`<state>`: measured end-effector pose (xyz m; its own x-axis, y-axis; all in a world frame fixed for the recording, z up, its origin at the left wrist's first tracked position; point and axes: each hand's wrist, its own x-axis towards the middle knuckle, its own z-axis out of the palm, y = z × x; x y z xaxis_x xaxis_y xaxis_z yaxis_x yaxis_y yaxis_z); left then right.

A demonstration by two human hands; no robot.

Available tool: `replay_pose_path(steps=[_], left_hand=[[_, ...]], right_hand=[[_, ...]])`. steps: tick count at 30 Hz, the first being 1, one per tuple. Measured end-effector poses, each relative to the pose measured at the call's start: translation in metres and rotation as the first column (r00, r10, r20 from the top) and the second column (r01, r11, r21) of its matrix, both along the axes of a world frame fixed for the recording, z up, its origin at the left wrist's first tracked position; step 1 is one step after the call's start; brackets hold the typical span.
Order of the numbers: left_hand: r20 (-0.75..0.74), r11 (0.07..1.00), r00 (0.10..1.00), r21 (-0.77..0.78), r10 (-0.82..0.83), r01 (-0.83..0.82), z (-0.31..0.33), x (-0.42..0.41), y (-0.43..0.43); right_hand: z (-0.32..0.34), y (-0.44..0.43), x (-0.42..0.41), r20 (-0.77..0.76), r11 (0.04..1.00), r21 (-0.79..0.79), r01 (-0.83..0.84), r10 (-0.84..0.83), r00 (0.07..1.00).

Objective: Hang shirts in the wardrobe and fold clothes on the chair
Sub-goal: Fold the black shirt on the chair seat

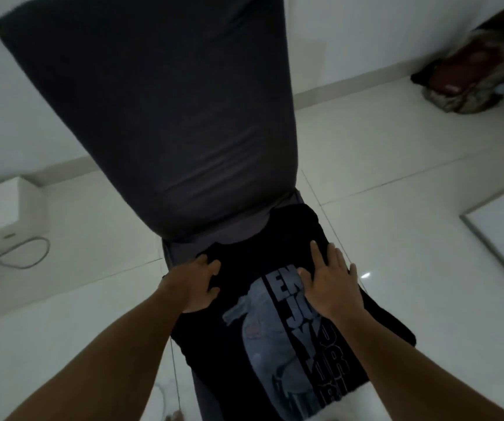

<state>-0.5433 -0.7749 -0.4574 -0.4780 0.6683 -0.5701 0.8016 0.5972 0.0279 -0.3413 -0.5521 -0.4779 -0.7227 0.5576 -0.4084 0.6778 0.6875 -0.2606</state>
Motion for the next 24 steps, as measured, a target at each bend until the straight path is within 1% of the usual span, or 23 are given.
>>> replay_pose_path(steps=[2,3,5,8,9,11,14,16,19,22,24], left_hand=[[0.034,0.999,0.998,0.030,-0.046,0.045,-0.009,-0.012,-0.003],[0.047,0.995,0.995,0.057,-0.089,0.086,-0.013,-0.019,-0.004],[0.063,0.986,0.989,0.110,-0.136,0.128,-0.019,-0.028,-0.005],[0.080,0.959,0.978,0.227,-0.192,0.170,-0.020,-0.031,-0.006],[0.079,0.950,0.972,0.242,-0.222,0.198,-0.019,-0.030,-0.004],[0.090,0.942,0.957,0.220,-0.277,0.252,-0.017,-0.023,-0.001],[0.100,0.914,0.922,0.204,-0.375,0.350,-0.020,-0.011,0.001],[0.068,0.876,0.888,0.213,-0.455,0.432,-0.029,-0.006,0.002],[0.014,0.840,0.857,0.207,-0.516,0.502,-0.039,-0.004,-0.001],[-0.009,0.834,0.859,0.232,-0.512,0.500,-0.047,-0.001,-0.003],[0.028,0.848,0.877,0.273,-0.480,0.455,-0.051,0.002,-0.007]], right_hand=[[0.001,-0.008,0.010,-0.010,0.995,0.023,0.094,-0.094,0.996],[0.003,-0.017,0.015,-0.001,0.987,0.036,0.156,-0.156,0.988],[0.005,-0.032,0.024,0.018,0.972,0.053,0.228,-0.230,0.973],[0.007,-0.068,0.041,0.024,0.919,0.029,0.393,-0.394,0.919],[0.007,-0.082,0.046,0.025,0.896,0.015,0.444,-0.444,0.896],[0.003,-0.105,0.053,0.037,0.865,-0.003,0.502,-0.501,0.864],[-0.006,-0.130,0.061,0.037,0.831,-0.032,0.556,-0.555,0.831],[-0.015,-0.143,0.068,0.028,0.809,-0.052,0.586,-0.585,0.810],[-0.029,-0.164,0.076,0.013,0.791,-0.074,0.607,-0.608,0.794],[-0.042,-0.190,0.082,-0.075,0.762,-0.101,0.640,-0.647,0.759],[-0.048,-0.207,0.086,-0.122,0.762,-0.077,0.643,-0.647,0.752]])
